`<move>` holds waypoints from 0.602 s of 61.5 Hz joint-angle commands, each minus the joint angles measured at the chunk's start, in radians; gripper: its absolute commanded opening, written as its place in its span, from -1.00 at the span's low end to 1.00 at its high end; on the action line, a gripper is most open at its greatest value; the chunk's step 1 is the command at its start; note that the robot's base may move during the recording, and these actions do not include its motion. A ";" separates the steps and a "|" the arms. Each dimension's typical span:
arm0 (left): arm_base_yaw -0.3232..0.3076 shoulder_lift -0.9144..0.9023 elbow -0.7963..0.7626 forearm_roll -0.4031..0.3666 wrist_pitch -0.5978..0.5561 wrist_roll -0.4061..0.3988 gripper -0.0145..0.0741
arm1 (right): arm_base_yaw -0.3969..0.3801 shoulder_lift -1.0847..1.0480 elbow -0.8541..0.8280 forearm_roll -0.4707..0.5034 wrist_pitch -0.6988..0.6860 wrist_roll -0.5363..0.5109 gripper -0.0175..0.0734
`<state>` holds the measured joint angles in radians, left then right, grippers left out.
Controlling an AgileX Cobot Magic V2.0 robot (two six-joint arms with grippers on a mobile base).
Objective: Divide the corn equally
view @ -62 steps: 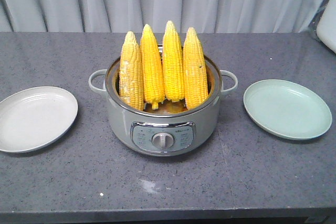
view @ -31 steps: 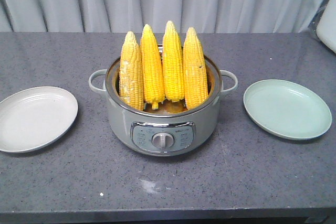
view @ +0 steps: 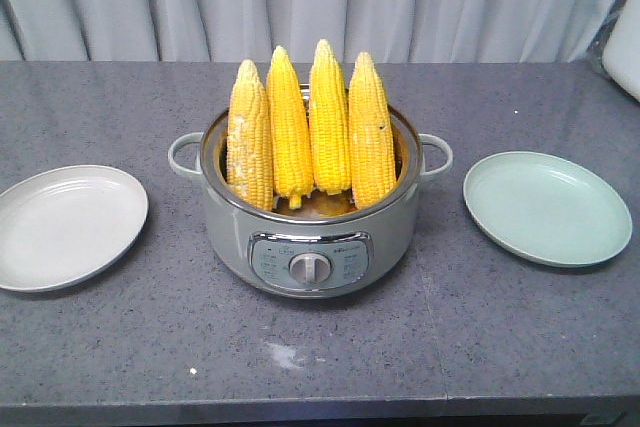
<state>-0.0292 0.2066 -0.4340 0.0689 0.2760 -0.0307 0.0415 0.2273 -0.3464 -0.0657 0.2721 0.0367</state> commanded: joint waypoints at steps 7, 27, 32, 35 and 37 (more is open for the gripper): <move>0.001 0.300 -0.343 -0.009 0.170 -0.016 -0.69 | -0.001 0.295 -0.356 -0.016 0.242 -0.010 -0.64; 0.001 0.735 -0.765 -0.035 0.598 -0.016 -0.69 | -0.001 0.746 -0.774 -0.015 0.557 -0.009 -0.64; 0.001 0.791 -0.791 -0.035 0.588 -0.016 -0.69 | -0.001 0.806 -0.805 -0.010 0.552 -0.006 -0.64; 0.001 0.814 -0.795 -0.035 0.573 -0.016 -0.69 | -0.001 0.830 -0.810 -0.010 0.551 -0.006 -0.64; 0.001 0.825 -0.795 -0.035 0.563 -0.016 -0.69 | -0.001 0.843 -0.810 -0.010 0.548 -0.006 -0.64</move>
<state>-0.0292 1.0078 -1.1898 0.0421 0.9106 -0.0368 0.0415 1.0486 -1.1165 -0.0659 0.8706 0.0349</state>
